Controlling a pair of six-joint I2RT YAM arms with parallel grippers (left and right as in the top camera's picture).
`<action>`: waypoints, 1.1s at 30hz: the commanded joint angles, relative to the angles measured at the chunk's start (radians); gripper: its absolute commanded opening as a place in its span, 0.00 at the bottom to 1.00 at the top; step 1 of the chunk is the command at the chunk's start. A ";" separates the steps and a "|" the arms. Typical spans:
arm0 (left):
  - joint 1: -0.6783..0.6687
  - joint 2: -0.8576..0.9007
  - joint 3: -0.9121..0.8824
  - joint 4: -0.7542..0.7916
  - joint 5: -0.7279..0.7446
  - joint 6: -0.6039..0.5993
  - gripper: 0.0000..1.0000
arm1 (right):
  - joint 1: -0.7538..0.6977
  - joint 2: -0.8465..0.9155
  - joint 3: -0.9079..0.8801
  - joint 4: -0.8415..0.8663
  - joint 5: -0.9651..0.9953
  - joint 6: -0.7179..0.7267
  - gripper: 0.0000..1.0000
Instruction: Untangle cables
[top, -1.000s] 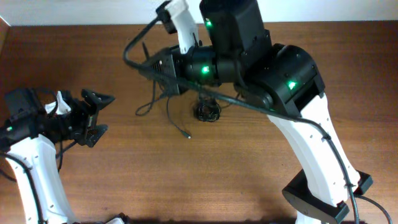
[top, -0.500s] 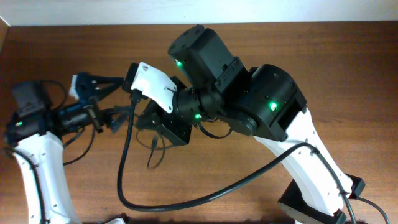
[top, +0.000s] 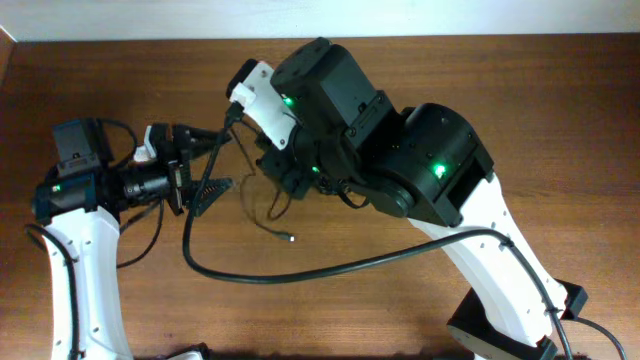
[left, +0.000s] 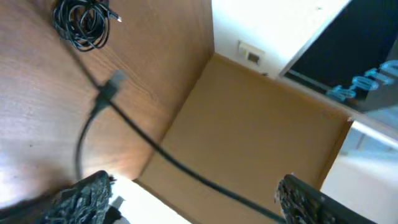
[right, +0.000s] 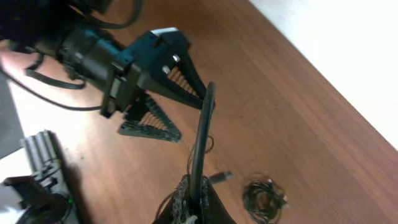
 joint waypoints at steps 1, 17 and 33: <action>-0.002 0.000 0.010 0.031 0.002 -0.192 0.94 | -0.001 0.005 0.007 0.003 0.050 0.035 0.04; -0.003 0.000 0.010 0.035 0.128 -0.515 0.84 | 0.000 0.076 0.007 0.082 -0.031 0.184 0.04; -0.003 0.000 0.010 0.177 0.178 -0.708 0.53 | 0.000 0.081 0.007 0.079 -0.172 0.183 0.04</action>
